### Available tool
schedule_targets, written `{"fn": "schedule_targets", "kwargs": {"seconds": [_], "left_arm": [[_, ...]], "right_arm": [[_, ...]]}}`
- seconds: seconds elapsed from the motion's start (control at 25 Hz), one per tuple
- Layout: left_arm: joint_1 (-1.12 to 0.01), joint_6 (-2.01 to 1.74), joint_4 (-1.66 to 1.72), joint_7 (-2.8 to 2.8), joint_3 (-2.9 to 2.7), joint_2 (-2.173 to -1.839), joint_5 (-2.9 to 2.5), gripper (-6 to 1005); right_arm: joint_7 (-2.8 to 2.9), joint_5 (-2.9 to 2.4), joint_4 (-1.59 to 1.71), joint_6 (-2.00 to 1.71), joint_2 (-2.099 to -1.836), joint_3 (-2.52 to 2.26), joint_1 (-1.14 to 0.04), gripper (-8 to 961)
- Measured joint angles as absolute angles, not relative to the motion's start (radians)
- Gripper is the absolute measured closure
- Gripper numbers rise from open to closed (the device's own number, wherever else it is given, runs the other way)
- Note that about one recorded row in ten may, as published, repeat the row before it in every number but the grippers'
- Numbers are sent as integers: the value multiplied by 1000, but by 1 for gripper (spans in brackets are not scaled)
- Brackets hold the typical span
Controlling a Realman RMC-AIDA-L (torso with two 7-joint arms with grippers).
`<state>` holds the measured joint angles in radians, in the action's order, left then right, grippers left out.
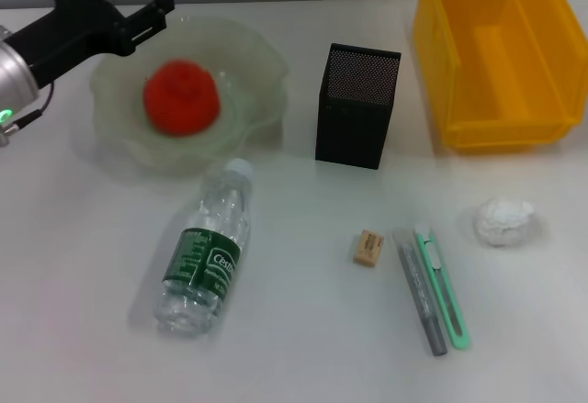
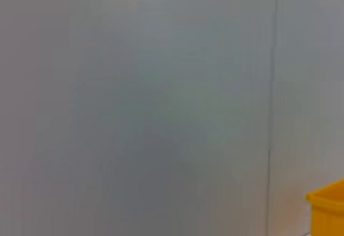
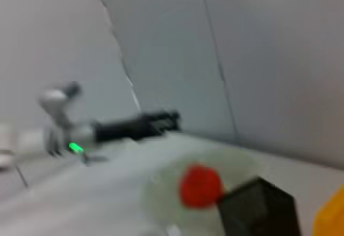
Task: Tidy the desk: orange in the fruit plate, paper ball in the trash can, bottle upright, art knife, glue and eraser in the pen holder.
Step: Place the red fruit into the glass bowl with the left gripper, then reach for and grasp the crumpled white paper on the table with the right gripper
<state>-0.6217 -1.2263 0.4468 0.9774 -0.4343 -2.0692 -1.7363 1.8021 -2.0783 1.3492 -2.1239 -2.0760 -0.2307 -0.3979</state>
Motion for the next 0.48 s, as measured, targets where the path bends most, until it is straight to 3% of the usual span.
{"fn": "schedule_targets", "kwargs": {"seconds": [0.12, 0.2, 0.48], "left_arm": [[-579, -1305, 499, 1010, -486, -2067, -1737, 321], [-480, -1454, 602, 1042, -626, -2065, -1739, 227], [-312, -1665, 741, 1062, -847, -2071, -1733, 140]], "right_arm": [[1944, -2130, 1486, -2087, -2077, -321, -412, 122], [2140, -2271, 1620, -2060, -2077, -476, -452, 122], [2377, -2561, 1627, -1978, -2083, -831, -528, 122]]}}
